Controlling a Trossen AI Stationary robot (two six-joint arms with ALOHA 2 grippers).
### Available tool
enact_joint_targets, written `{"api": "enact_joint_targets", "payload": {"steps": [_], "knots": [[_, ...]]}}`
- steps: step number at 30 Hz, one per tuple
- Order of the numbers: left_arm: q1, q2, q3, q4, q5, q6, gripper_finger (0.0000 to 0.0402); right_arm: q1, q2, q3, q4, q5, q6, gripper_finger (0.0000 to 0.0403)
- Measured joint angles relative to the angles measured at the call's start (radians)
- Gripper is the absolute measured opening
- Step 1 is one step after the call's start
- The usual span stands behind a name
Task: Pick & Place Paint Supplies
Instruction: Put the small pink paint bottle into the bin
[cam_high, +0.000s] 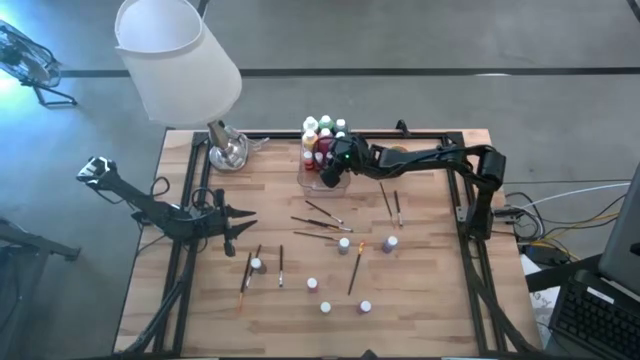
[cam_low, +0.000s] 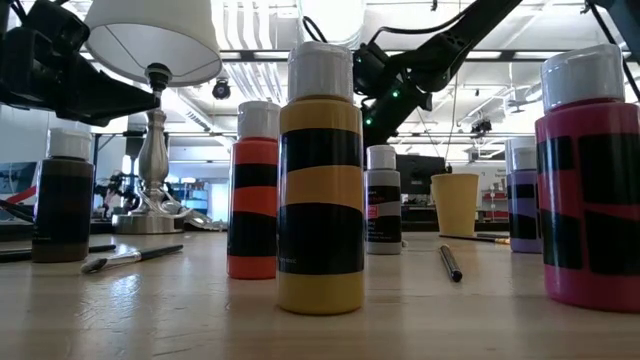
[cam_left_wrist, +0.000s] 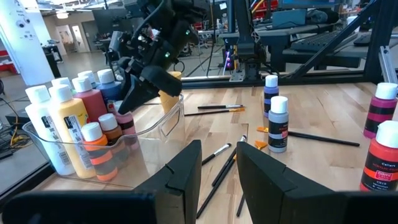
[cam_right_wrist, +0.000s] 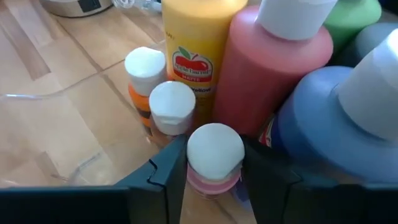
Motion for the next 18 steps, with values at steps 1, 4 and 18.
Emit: {"api": "enact_joint_targets", "payload": {"steps": [1,4,18], "knots": [[0.0,0.0,0.0,0.0,0.0,0.0,0.0108,0.0,0.0,0.0,0.002,0.0,0.0,0.014],[0.0,0.0,0.0,0.0,0.0,0.0,0.0108,0.0,-0.002,0.0,0.005,0.001,0.001,0.0156],[0.0,0.0,0.0,-0.001,0.0,0.0,0.0108,0.0,-0.003,0.0,0.007,0.002,-0.001,0.0126]]}}
